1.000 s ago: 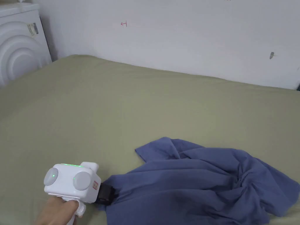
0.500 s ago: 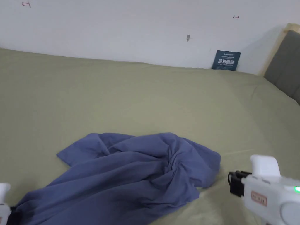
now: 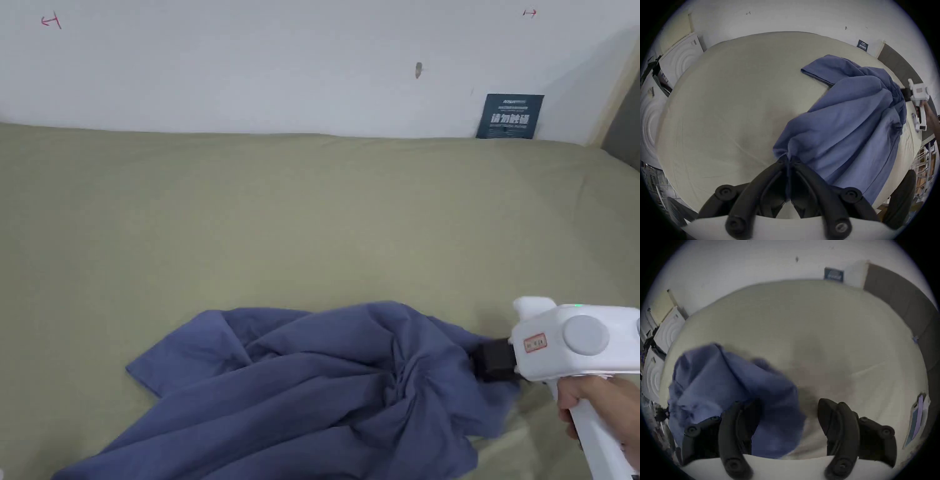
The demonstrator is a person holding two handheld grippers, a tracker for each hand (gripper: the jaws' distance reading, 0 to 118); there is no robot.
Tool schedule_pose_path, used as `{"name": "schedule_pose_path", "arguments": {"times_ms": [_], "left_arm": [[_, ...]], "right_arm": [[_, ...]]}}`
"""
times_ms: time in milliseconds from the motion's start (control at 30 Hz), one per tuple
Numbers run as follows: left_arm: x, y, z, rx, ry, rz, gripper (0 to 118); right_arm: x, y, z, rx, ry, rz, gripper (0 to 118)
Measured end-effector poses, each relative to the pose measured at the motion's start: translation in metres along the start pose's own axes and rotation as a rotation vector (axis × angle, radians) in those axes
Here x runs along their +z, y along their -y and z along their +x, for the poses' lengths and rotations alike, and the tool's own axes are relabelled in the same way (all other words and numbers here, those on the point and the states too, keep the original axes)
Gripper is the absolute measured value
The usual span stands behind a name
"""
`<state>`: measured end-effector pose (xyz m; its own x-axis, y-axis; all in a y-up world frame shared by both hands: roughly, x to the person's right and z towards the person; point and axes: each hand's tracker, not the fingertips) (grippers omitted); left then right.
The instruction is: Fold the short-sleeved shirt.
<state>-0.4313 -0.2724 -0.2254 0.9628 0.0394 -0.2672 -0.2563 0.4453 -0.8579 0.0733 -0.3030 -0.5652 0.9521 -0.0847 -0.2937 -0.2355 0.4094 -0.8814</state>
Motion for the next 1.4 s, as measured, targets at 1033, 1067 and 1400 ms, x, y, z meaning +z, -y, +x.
{"name": "schedule_pose_path", "arguments": {"times_ms": [1033, 1067, 1400], "left_arm": [[0.282, -0.149, -0.021, 0.082, -0.135, 0.548, 2], [0.287, -0.155, -0.018, 0.085, -0.134, 0.559, 2], [0.312, -0.241, 0.006, 0.073, -0.207, 0.637, 2]], "right_arm": [[0.395, 0.026, 0.039, 0.002, 0.167, 0.691, 2], [0.399, 0.020, 0.040, -0.004, 0.174, 0.702, 2], [0.442, -0.051, 0.035, -0.045, 0.192, 0.802, 2]]}}
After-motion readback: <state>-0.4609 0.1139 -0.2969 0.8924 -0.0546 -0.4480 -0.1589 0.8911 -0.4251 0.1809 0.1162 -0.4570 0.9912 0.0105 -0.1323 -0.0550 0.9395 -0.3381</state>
